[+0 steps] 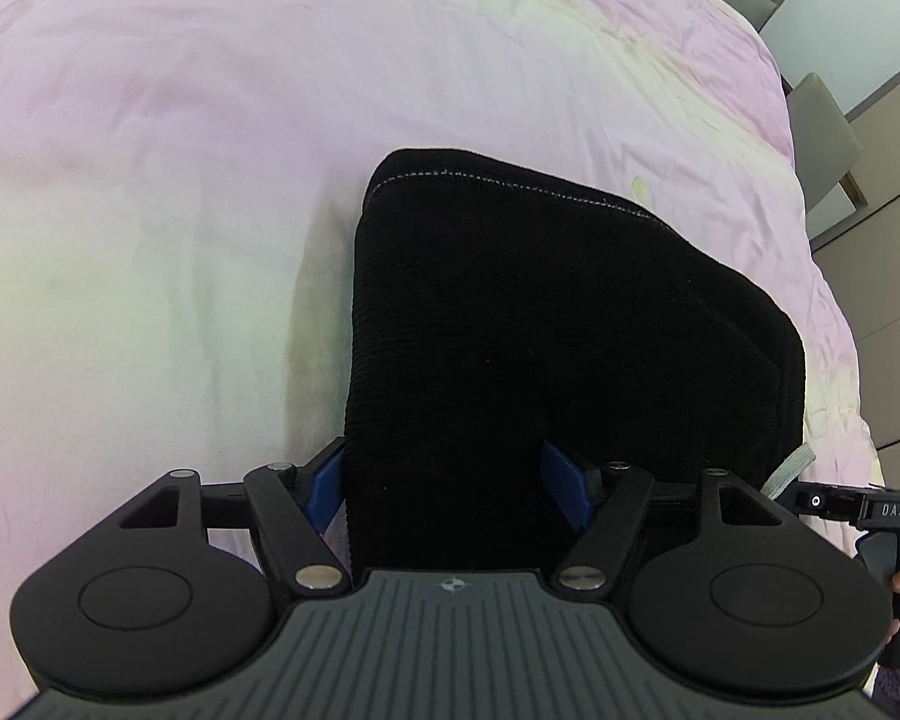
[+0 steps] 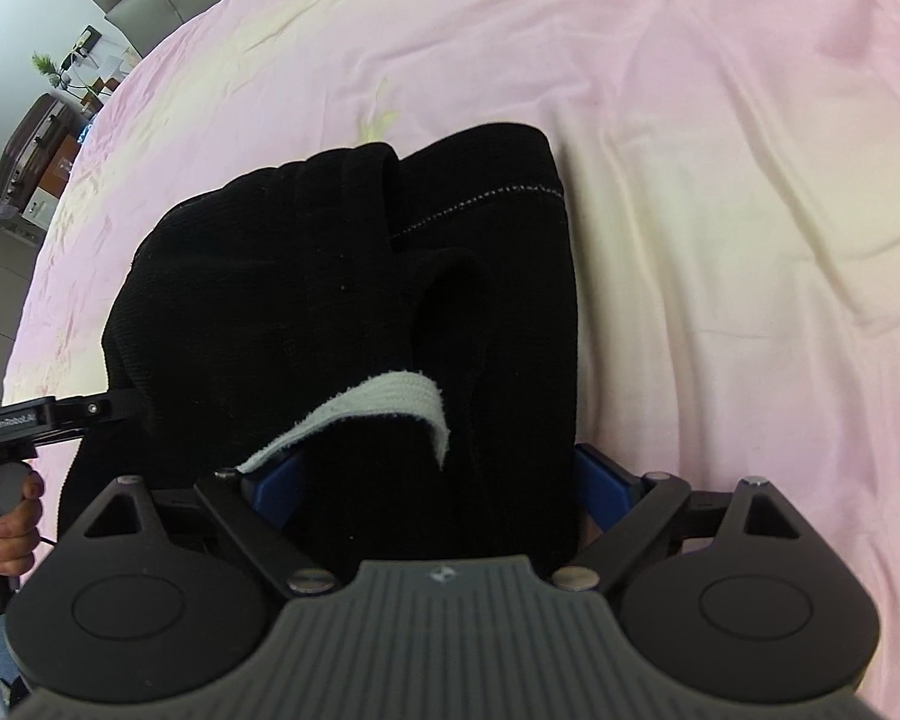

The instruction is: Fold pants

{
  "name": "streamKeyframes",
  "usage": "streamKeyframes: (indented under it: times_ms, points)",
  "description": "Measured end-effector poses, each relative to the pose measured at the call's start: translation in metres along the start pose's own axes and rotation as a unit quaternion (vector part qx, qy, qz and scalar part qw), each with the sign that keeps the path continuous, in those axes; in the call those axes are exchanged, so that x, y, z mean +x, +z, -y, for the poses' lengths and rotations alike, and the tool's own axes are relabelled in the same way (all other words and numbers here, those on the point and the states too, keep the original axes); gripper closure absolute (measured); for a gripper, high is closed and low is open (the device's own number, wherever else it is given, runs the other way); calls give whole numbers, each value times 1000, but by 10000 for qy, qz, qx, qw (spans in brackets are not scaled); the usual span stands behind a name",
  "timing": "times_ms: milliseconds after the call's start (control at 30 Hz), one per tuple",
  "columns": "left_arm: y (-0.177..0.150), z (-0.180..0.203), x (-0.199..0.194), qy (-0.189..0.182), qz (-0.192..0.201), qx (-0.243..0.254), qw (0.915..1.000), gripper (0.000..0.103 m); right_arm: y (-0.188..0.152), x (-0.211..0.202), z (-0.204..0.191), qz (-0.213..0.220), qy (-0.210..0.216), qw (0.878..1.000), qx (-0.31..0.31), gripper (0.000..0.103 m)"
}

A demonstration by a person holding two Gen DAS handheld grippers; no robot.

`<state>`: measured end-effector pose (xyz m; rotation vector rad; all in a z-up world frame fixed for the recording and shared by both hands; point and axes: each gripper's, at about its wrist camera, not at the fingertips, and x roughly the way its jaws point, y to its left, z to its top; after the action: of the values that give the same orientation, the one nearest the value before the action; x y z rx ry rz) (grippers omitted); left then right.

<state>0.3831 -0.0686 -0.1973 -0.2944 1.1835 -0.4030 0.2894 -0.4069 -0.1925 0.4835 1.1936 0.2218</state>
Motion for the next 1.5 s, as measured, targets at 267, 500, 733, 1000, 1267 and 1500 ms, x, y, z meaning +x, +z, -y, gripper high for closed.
streamKeyframes:
  times_ms: [267, 500, 733, 1000, 1267, 1500]
  points:
    - [-4, 2, 6, 128, 33, 126, 9998, 24, 1, 18, 7, 43, 244, 9993, 287, 17]
    - [-7, 16, 1, 500, 43, 129, 9987, 30, -7, 5, -19, 208, -61, 9997, 130, 33]
    - [-13, 30, -11, 814, 143, 319, 9961, 39, -5, -9, -43, 303, -427, 9986, -69, 45]
    - [-27, 53, -50, 957, 393, 578, 9930, 51, -7, -36, -76, 483, -633, 9956, -499, 59]
    - [-47, 80, -118, 918, 436, 958, 9902, 54, -31, -90, -96, 563, -400, 9960, -565, 62]
    - [-60, 105, -196, 991, 726, 1294, 9840, 54, -55, -146, -135, 852, -74, 9940, -675, 62]
